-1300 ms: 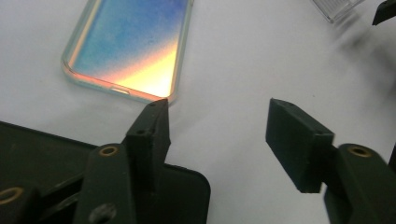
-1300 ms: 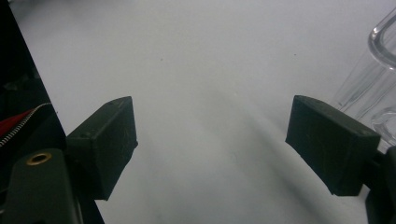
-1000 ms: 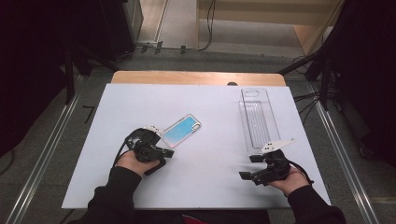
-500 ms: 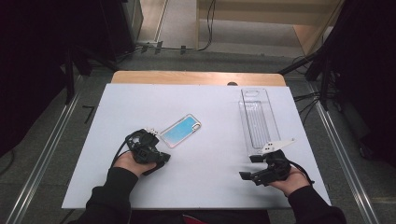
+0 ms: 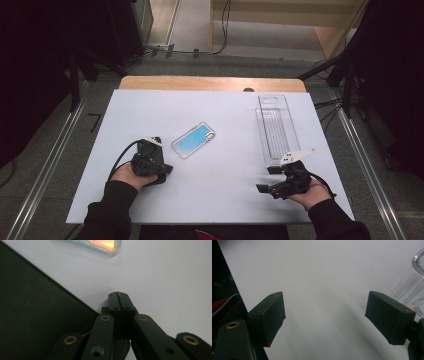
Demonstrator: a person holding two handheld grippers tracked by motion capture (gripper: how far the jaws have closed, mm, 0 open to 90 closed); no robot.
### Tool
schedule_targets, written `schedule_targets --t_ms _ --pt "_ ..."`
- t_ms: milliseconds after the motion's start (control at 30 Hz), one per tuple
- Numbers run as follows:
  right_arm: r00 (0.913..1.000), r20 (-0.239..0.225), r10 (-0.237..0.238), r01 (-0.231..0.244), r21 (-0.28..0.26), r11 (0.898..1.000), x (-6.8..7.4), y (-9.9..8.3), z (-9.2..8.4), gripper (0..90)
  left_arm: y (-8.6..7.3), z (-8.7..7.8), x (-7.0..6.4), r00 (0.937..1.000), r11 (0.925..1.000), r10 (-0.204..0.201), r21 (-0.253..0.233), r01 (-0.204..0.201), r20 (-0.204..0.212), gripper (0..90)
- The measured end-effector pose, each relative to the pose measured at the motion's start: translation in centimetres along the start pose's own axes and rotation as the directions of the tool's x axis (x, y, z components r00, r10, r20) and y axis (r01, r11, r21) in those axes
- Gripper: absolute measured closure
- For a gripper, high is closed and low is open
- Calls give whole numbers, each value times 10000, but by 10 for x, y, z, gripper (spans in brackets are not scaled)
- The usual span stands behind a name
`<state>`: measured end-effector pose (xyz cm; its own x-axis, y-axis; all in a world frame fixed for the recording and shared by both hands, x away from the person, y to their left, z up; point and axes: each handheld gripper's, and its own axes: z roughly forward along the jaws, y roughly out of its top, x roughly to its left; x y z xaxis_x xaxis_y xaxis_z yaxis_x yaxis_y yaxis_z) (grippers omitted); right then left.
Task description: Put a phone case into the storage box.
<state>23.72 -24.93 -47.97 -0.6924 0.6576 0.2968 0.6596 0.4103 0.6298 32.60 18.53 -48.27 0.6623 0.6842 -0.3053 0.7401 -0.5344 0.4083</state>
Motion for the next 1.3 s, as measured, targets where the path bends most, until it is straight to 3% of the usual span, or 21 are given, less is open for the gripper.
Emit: schedule_targets --t_ms 200,367,567,900,967,1033,1133,1200,1300 --pt "9999 -65 -118 118 -58 9999 1 0 0 144 -7 -7 10 9996 9996 -280 -73 279 -65 896" --pt "10000 -35 -83 82 -66 9999 0 0 -1 144 -14 -18 19 9981 9990 -444 -87 440 -424 896" --pt "10000 -29 -72 72 -70 9999 0 0 -1 144 -20 -25 31 9951 9965 -817 -245 804 -556 896" --pt "10000 -34 -53 53 -76 10000 0 0 -1 144 -35 -38 50 9864 9868 -1509 -691 1464 -656 895" --pt "10000 -35 -85 84 -71 9999 0 0 -1 144 -35 -39 50 9864 9852 -1580 -747 1544 -450 870" --pt "10000 -28 -85 85 -65 9999 0 0 -1 144 -34 -42 46 9855 9786 -1649 -1181 1684 392 803" --pt "10000 -9 -50 50 -82 10000 0 0 -1 144 -32 -48 35 9869 9698 -1138 -2030 1352 1140 697" --pt "10000 23 -28 28 -75 10000 -1 0 -1 144 -32 -48 28 9857 9645 -877 -2354 1201 1438 617" --pt "10000 10 -43 43 -64 10000 -1 0 -1 144 -32 -46 20 9875 9636 -513 -2524 883 1493 531"
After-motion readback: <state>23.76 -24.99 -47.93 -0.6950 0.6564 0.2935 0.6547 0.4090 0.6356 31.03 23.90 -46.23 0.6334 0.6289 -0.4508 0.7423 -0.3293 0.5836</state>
